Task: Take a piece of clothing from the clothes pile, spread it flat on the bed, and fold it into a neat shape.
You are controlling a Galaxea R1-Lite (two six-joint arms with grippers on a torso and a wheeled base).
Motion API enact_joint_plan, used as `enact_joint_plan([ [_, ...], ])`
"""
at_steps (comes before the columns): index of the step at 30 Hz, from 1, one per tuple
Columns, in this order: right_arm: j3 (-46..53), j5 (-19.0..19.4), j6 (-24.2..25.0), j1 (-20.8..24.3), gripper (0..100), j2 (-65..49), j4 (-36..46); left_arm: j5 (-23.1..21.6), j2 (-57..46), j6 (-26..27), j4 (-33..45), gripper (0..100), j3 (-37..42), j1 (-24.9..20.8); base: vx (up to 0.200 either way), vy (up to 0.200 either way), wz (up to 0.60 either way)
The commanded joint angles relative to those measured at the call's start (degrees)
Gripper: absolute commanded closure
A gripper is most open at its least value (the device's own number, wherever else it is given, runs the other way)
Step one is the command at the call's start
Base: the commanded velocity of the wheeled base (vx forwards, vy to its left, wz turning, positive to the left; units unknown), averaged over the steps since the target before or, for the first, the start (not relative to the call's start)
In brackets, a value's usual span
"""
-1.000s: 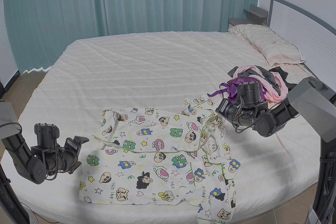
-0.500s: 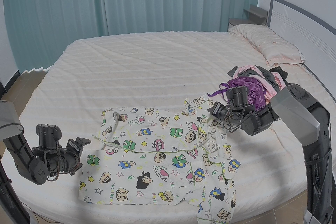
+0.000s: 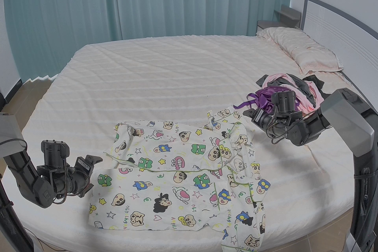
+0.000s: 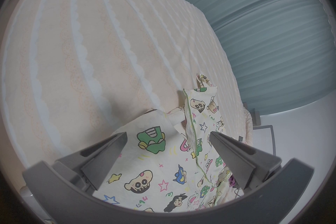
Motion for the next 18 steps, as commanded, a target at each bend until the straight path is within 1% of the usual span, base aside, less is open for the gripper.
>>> enact_joint_plan([
  [1,7.22,1.41,-0.09,-2.30,0,-5.78,-0.36,0.01,0.07,-0.09,-0.03,0,0.11,-0.09,0.000,0.000,0.00],
  [2,12.31,3.79,-0.26,-3.27,0,-7.98,-0.53,0.01,0.07,-0.26,-0.03,0,0.11,-0.26,0.000,0.000,0.00],
  [4,17.76,6.86,-0.35,-4.33,0,-10.27,-1.41,0.01,0.07,-0.26,-0.03,0,0.11,-0.61,0.000,0.000,0.00],
  [5,17.76,6.86,-0.35,-4.33,0,-10.27,-1.41,0.01,0.07,-0.26,-0.03,0,0.11,-0.61,0.000,0.000,0.00],
  [6,22.60,9.67,-0.35,-5.12,0,-11.76,-3.52,0.01,-0.02,-0.44,-0.03,0,0.11,-0.88,0.000,0.000,0.00],
  [8,27.78,12.31,-0.44,-5.56,0,-12.29,-6.69,0.01,-0.02,-0.44,-0.03,0,0.20,-1.14,0.000,0.000,0.00],
  [14,35.69,16.27,-0.52,-5.91,0,-11.15,-16.09,0.01,-0.11,-0.44,-0.03,0,0.64,-1.67,0.000,0.000,0.00],
  [18,36.84,18.64,-0.26,-5.56,0,-10.71,-16.88,0.01,-0.11,-0.44,-0.03,0,0.64,-1.76,0.000,0.000,0.00],
])
